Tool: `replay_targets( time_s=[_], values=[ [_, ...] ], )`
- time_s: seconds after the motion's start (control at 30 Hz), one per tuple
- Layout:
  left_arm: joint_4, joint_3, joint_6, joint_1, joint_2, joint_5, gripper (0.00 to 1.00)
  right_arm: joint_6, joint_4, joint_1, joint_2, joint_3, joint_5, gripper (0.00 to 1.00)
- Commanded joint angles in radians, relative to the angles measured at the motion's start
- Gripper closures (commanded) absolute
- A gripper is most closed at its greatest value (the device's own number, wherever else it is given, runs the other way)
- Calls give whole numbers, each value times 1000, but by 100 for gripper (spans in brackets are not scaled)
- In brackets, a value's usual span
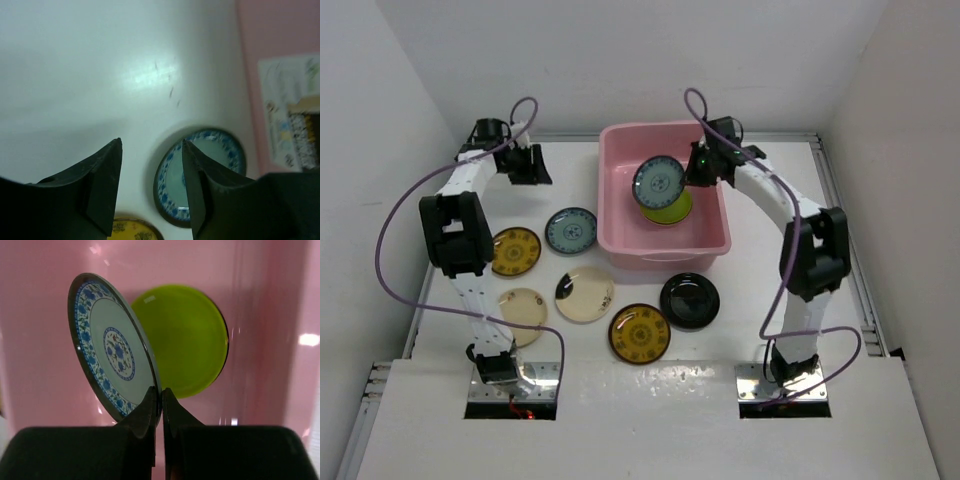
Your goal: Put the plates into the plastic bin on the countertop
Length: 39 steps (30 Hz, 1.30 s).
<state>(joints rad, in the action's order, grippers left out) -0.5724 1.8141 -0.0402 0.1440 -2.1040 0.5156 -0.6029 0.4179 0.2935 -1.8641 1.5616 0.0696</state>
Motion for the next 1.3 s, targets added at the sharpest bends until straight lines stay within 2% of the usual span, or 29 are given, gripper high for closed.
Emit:
replay_targets(
  time_s=[0.0,0.3,0.33,0.43,0.47,0.57,0.7,0.9,0.93,1.03,1.07,1.13,1.23,1.27],
  values=[
    [-23,-99,157,-27,82,-20,45,48,105,6,-67,104,26,100],
    [-44,-240,250,-27,73,-19,41,66,90,6,-171,138,-13,98],
    [-44,-251,261,-27,62,-19,41,77,102,9,-178,140,-13,83],
    [-53,-260,270,-27,50,-41,41,98,145,10,-195,164,-13,57],
    [-53,-269,281,-27,41,-42,41,116,150,10,-195,167,-16,43],
    [-66,-269,290,-27,23,-32,41,144,151,15,-176,170,-21,33],
    [-148,-259,352,-47,1,15,42,155,147,19,-136,175,-19,32],
    [-228,-234,375,-58,-80,49,58,138,117,6,-49,150,-17,32],
    [-237,-223,375,-58,-91,49,62,132,102,1,-21,147,-16,31],
    [-264,-151,366,-58,-116,35,86,126,93,-4,19,137,-13,30],
    [-264,-101,347,-58,-116,26,99,126,91,-4,34,130,-8,30],
    [-264,-27,323,-44,-107,17,100,126,85,-8,63,127,7,29],
    [-273,166,264,-12,-87,26,100,94,67,-30,123,77,44,27],
    [-273,271,237,-12,-71,26,100,80,50,-63,170,43,70,27]
  ],
)
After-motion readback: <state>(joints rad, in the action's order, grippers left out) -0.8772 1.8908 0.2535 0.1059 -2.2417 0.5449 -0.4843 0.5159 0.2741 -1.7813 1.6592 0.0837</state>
